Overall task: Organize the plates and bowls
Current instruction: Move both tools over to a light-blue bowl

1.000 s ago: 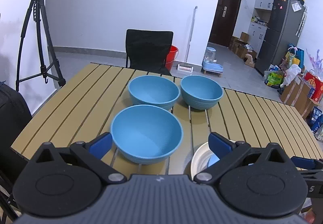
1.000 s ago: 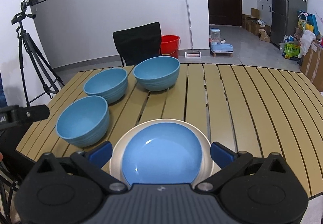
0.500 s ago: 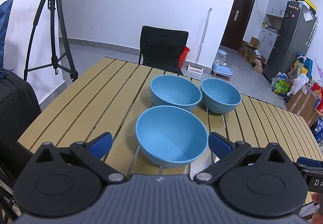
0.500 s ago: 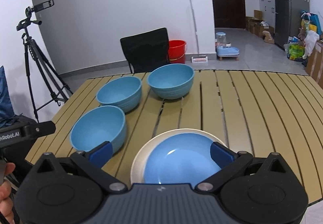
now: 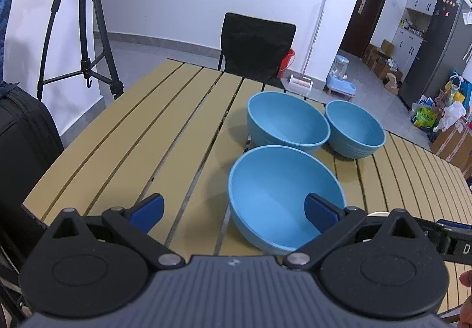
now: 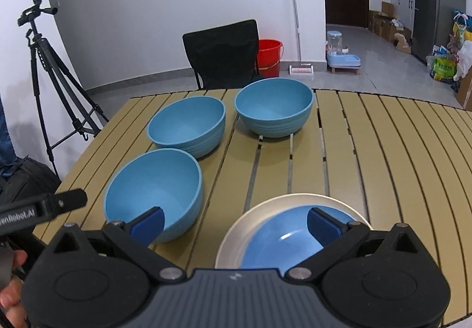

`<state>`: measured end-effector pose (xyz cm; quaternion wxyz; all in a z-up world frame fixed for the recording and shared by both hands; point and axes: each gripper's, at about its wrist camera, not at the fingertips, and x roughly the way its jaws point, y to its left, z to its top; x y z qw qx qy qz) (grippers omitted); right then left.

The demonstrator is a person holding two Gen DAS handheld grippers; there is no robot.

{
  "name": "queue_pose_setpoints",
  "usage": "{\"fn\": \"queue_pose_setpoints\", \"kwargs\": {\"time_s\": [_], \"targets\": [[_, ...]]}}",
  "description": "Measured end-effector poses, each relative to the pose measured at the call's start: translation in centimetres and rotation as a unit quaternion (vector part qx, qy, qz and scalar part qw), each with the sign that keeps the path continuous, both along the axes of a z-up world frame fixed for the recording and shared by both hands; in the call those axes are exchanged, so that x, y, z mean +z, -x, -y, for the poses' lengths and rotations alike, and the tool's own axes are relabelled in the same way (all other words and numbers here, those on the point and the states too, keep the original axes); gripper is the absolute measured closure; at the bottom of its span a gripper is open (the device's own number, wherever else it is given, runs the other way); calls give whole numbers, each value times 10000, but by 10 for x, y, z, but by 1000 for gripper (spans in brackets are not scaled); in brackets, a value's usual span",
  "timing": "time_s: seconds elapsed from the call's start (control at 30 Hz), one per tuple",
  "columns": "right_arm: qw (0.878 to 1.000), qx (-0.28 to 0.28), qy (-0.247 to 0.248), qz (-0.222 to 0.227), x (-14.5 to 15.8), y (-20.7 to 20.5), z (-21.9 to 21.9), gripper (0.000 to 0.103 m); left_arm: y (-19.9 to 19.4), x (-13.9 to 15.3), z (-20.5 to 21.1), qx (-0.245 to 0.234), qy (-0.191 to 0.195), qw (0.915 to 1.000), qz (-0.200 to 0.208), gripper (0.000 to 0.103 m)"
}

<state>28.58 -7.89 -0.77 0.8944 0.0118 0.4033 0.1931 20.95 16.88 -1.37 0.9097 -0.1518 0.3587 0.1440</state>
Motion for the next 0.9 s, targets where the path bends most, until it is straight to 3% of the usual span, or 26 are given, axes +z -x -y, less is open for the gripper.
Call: {"fn": "queue_pose_setpoints", "kwargs": {"time_s": [0.53,0.9], "targets": [[9974,121,200,-677,-33,-59,-49,4,-55,-32,-32,25,35,9973,-734,0],[9933,77,291,-1112,-55,-90,-63,18,-82,-49,-37,-86,30,9945,-1048,0]]}}
